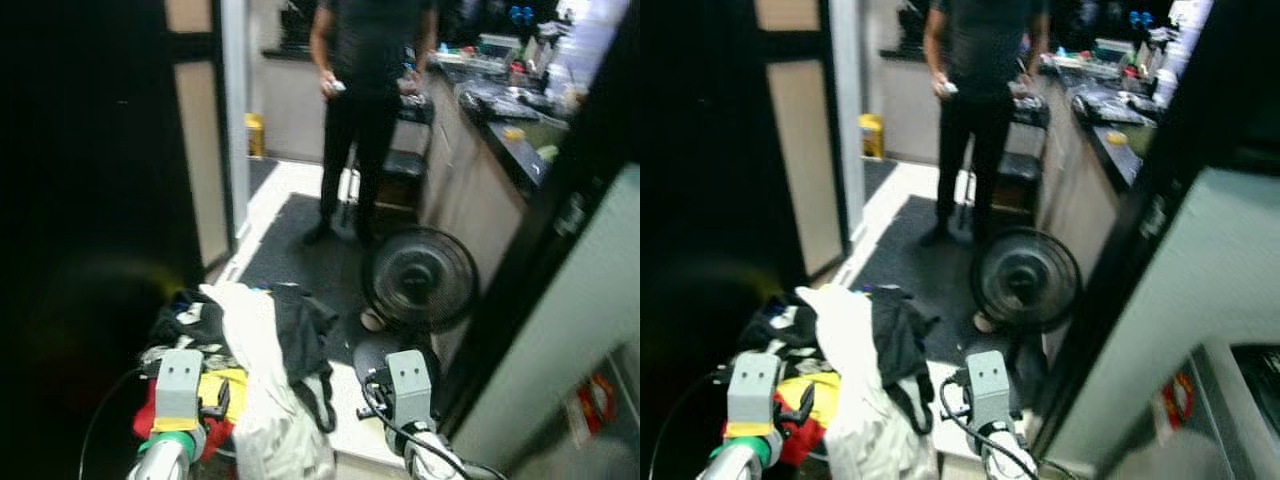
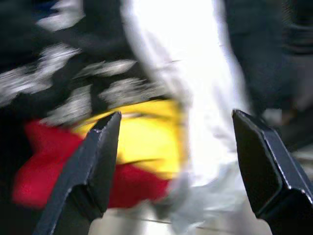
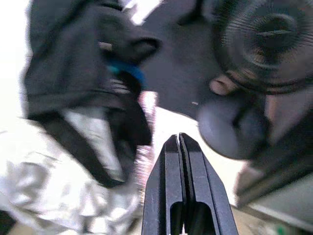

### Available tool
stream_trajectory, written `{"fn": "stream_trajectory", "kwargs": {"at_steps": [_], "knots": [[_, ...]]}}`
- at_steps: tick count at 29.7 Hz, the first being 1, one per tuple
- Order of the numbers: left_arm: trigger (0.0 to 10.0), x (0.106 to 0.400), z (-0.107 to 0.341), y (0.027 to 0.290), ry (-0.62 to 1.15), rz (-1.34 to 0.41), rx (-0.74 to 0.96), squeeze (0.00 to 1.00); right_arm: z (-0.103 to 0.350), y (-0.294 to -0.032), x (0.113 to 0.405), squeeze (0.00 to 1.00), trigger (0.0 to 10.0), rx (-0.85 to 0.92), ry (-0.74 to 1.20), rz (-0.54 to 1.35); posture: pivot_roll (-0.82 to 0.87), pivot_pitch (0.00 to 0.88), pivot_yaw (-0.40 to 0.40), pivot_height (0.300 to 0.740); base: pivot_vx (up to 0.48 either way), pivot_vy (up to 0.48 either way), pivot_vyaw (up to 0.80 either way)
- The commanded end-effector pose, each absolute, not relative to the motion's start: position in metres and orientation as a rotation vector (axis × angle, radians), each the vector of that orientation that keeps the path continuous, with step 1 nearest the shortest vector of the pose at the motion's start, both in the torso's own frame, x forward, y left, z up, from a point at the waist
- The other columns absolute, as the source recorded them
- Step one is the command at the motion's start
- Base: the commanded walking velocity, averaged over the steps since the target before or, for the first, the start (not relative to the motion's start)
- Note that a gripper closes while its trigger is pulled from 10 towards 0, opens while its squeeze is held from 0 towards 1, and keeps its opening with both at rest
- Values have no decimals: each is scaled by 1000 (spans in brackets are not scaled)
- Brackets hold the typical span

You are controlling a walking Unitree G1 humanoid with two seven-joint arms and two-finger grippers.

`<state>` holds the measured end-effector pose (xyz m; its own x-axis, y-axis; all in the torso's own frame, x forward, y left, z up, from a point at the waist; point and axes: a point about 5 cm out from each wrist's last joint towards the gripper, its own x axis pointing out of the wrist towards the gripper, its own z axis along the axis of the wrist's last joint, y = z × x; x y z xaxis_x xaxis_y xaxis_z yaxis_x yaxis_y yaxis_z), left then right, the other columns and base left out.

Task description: Clothes washing

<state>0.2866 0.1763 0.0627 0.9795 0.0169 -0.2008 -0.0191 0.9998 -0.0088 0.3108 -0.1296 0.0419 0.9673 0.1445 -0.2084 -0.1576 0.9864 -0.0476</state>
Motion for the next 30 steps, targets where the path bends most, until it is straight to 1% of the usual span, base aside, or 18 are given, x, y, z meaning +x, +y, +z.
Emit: {"fn": "stream_trajectory", "kwargs": {"at_steps": [1, 4, 8, 10, 12, 14, 17, 22, 29, 30], "knots": [[10000, 282, 54, 179, 240, 26, -7, 0, 38, -130, 309, 0, 10000, -59, 225, 148, -6, 8, 17, 740, 0, 0, -800], [10000, 282, 52, 181, 245, 33, 4, 0, 36, -130, 308, 0, 10000, -69, 232, 146, -7, 10, 15, 740, 0, 0, -594], [10000, 281, 45, 187, 279, 34, 58, 0, 34, -132, 308, 0, 10000, -96, 243, 141, -5, 18, 22, 740, 0, 0, 0], [10000, 281, 45, 187, 279, 34, 58, 0, 34, -132, 308, 0, 10000, -96, 243, 141, -5, 18, 22, 740, 0, 0, 0], [10000, 280, 43, 188, 292, 24, 93, 0, 35, -132, 309, 0, 10000, -88, 239, 128, -10, 20, 34, 740, 0, 0, 0], [10000, 279, 43, 188, 290, 19, 112, 0, 36, -132, 310, 0, 10000, -82, 235, 122, -13, 23, 30, 740, 0, 0, 0], [10000, 280, 44, 186, 288, 10, 109, 0, 36, -133, 311, 0, 10000, -83, 234, 122, -15, 27, 22, 740, 0, 0, 0], [10000, 280, 44, 182, 273, 16, 98, 0, 36, -135, 310, 0, 10000, -99, 240, 142, -20, 38, -16, 740, 0, 0, 0], [10000, 281, 48, 181, 245, 17, 92, 0, 38, -133, 312, 0, 10000, -88, 222, 145, -14, 34, -12, 740, 0, 0, 0], [10000, 286, 57, 182, 211, 19, 89, 0, 47, -128, 317, 0, 10000, -62, 175, 148, -16, 33, -4, 740, 0, 0, 0]]}}
